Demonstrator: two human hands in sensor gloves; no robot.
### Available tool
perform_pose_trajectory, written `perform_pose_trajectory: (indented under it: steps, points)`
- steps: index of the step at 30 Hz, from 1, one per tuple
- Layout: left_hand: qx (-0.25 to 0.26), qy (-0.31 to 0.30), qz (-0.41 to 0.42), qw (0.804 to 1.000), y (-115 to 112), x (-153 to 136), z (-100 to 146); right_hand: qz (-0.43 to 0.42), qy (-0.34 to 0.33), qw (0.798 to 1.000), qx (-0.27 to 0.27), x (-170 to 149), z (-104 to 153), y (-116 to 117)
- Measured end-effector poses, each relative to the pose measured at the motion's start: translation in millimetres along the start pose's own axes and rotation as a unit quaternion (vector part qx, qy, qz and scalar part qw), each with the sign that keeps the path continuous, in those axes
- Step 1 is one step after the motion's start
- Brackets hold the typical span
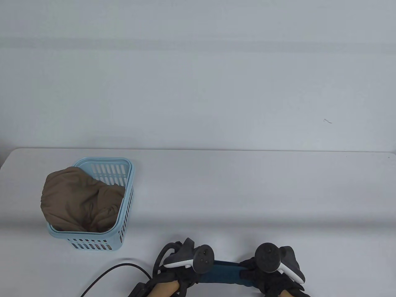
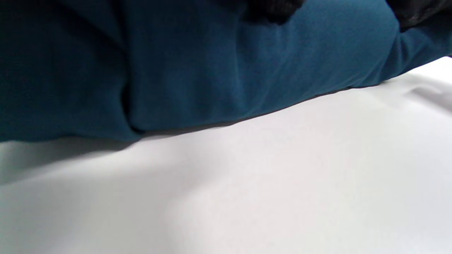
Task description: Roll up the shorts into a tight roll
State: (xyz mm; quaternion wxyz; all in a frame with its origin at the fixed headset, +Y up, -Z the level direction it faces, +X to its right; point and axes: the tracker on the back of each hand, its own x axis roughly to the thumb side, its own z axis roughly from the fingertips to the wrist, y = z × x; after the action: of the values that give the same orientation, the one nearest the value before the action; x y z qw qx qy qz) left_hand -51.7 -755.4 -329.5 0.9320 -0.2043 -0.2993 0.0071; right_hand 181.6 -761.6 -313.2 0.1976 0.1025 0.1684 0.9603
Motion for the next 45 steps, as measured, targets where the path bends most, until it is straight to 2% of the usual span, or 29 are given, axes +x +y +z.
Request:
perform_pose_trajectory:
  steps: [2,4,11,15,21,24,26,29,31,36,45]
  points:
    - [0.025,0.019,-0.026,0.999,3.6,-2.9,-3.1,0.006,0.019,1.000,-0.018,-0.2,-4.1,-1.7]
    - [0.026,0.040,-0.038,0.998,3.8,-5.3,-7.1,0.013,0.034,0.999,-0.020,-0.6,-9.5,-2.1]
    - [0.050,0.063,-0.030,0.996,-3.1,-10.0,-15.1,0.025,0.033,0.999,-0.032,-4.6,-16.0,2.2]
    - [0.032,0.063,-0.028,0.997,-7.6,-10.4,-18.8,0.062,0.032,0.997,-0.024,-4.1,-17.4,9.2]
    - [0.037,0.044,-0.033,0.998,-3.3,-11.5,-13.2,0.081,0.007,0.995,-0.060,1.9,-10.1,4.6]
    - [0.055,0.037,-0.003,0.998,7.5,-18.5,-1.5,0.073,-0.061,0.993,-0.070,6.0,-0.9,-5.1]
    - [0.082,0.034,0.016,0.996,15.7,-26.3,8.0,0.053,-0.115,0.990,-0.059,10.0,6.5,-7.8]
    - [0.125,0.037,0.047,0.990,26.2,-39.5,20.9,0.052,-0.151,0.987,-0.032,18.2,12.2,-3.6]
    - [0.145,0.048,0.070,0.986,32.0,-47.3,29.2,0.071,-0.161,0.984,0.003,24.6,11.7,2.6]
    - [0.182,0.064,0.087,0.977,39.7,-61.5,41.9,0.126,-0.163,0.977,0.053,34.2,7.0,20.8]
    - [0.183,0.070,0.096,0.976,40.6,-66.8,44.1,0.174,-0.153,0.972,0.036,38.0,5.2,26.6]
